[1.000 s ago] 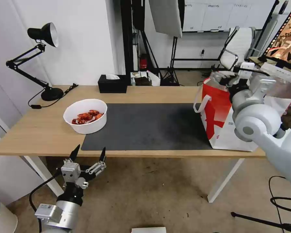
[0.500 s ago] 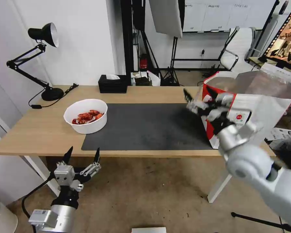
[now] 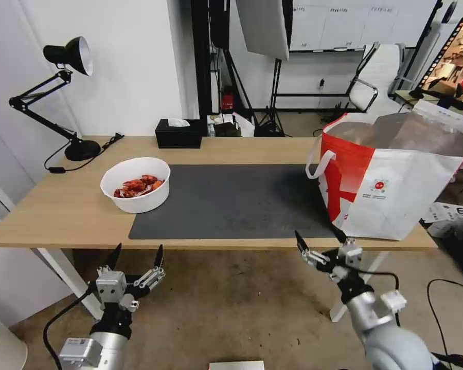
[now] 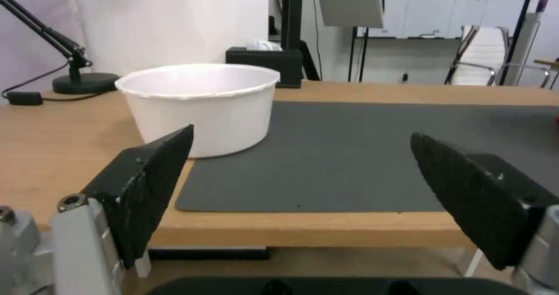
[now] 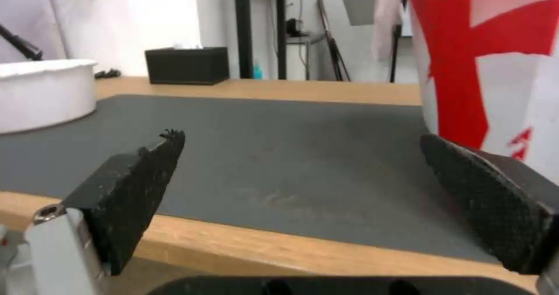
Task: Pick up the trash from the table and place it into the takeout bag.
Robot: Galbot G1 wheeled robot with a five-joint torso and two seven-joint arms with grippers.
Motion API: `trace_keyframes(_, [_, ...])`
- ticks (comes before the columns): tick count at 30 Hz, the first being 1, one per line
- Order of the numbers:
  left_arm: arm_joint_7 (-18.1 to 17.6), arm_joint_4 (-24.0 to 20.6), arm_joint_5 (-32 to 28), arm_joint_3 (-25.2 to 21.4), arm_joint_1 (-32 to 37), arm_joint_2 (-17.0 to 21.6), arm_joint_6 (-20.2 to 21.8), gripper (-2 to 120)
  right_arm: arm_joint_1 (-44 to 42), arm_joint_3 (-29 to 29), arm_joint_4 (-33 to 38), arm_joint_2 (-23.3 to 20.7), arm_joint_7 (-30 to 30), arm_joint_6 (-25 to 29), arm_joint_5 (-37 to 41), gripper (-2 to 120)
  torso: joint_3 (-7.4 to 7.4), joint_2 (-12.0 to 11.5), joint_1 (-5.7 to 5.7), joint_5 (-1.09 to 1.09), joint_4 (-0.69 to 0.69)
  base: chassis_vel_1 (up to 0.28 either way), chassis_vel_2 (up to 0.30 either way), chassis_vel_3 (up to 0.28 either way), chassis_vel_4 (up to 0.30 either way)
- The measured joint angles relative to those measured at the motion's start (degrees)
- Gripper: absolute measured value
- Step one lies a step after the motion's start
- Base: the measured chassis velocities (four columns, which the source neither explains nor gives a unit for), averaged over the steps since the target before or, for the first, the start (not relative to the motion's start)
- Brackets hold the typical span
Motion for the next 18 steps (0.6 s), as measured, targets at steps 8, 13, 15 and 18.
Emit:
trace_keyframes(8, [0.0,-0.1,0.4,0.0,0.5,-0.1,0.9,100,-1.6,0.3,1.3,0.9,2.1,-0.6,-0.3,100,0.00,0.0,0.01,0.00,0.01,0.000,0.000,0.000,0.000])
trace_keyframes(13, [0.0,-0.1,0.5,0.0,0.5,0.1,1.0,100,-1.6,0.3,0.9,1.5,2.5,-0.9,-0.3,100,0.00,0.0,0.00,0.00,0.01,0.000,0.000,0.000,0.000])
trace_keyframes(15, [0.0,0.0,0.5,0.0,0.5,0.2,1.0,100,-1.6,0.3,0.7,1.7,2.6,-1.1,-0.4,100,0.00,0.0,0.00,0.00,0.01,0.000,0.000,0.000,0.000])
trace_keyframes(18, [0.1,0.0,0.5,0.0,0.5,0.3,1.0,100,-1.5,0.3,0.5,1.9,2.8,-1.2,-0.5,100,0.00,0.0,0.00,0.00,0.00,0.000,0.000,0.000,0.000])
